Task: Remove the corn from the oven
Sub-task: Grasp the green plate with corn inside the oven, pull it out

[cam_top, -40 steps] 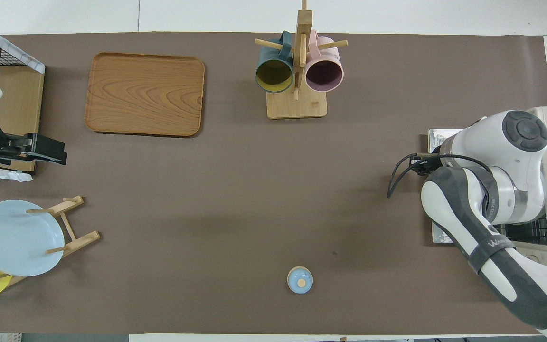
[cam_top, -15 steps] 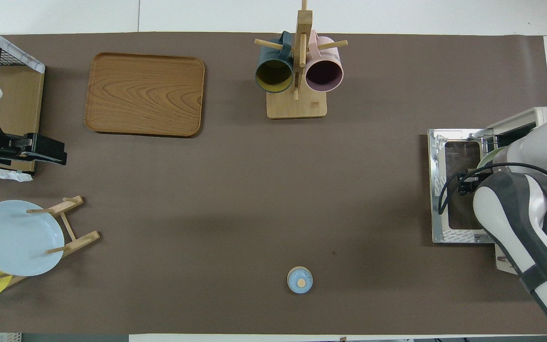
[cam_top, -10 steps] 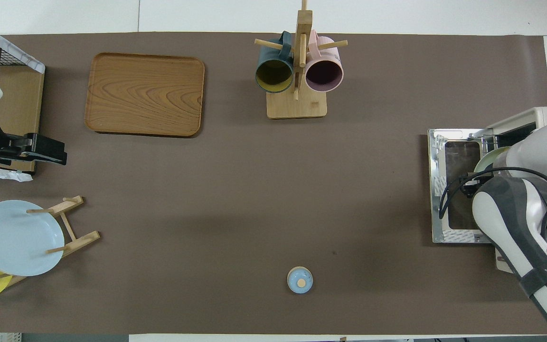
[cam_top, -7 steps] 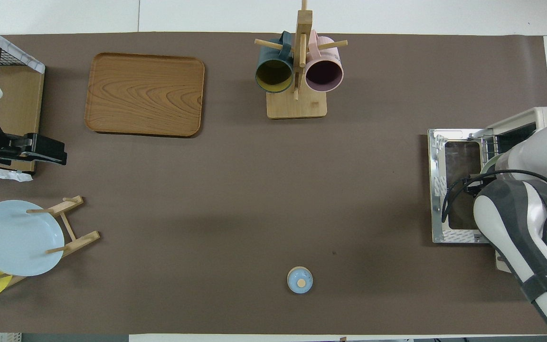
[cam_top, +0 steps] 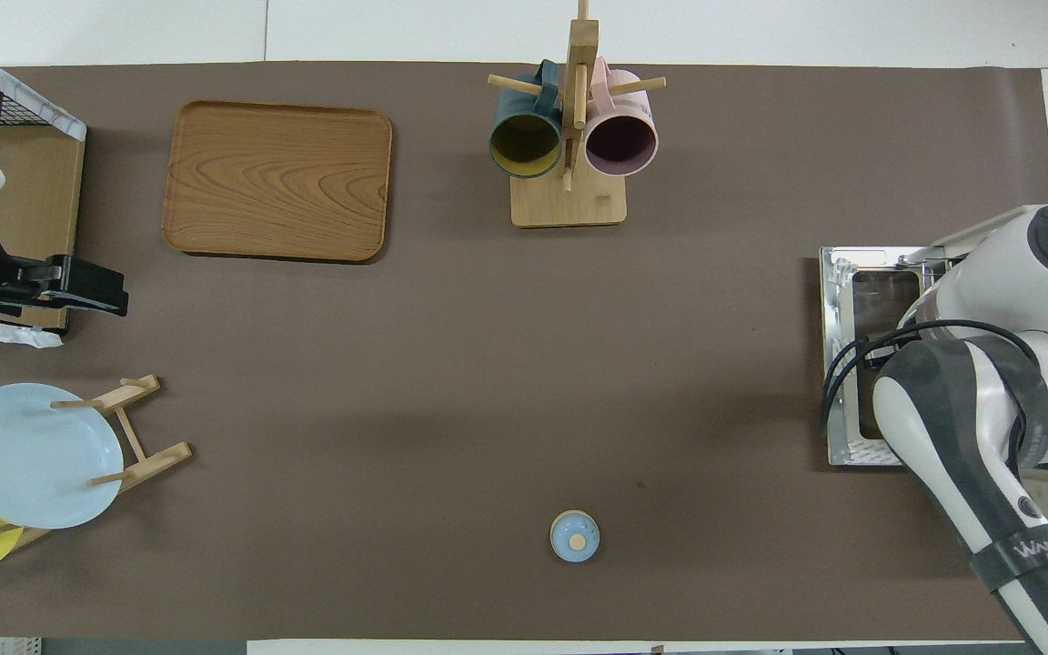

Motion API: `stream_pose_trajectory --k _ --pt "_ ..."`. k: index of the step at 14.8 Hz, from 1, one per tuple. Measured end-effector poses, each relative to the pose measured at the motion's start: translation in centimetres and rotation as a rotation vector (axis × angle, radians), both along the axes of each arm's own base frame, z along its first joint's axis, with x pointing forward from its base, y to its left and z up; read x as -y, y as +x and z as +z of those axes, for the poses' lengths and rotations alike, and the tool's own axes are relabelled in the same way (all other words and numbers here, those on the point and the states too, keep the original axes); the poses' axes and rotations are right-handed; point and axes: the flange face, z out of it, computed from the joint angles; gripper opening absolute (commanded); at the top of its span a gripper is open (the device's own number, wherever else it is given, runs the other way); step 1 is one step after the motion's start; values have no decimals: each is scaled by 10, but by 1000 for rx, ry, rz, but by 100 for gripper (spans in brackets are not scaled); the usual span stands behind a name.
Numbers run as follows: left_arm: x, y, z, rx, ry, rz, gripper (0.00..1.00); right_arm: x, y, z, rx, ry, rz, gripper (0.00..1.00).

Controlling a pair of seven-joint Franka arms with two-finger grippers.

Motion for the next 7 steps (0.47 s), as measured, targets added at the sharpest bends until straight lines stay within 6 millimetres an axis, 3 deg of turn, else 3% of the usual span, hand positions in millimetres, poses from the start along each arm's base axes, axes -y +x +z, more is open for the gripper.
stream_pose_trajectory --k 4,7 --pt "0 0 0 0 0 0 100 -56 0 25 -10 -25 28 0" --pt "0 0 0 0 0 0 100 -119 -9 38 6 -60 7 0"
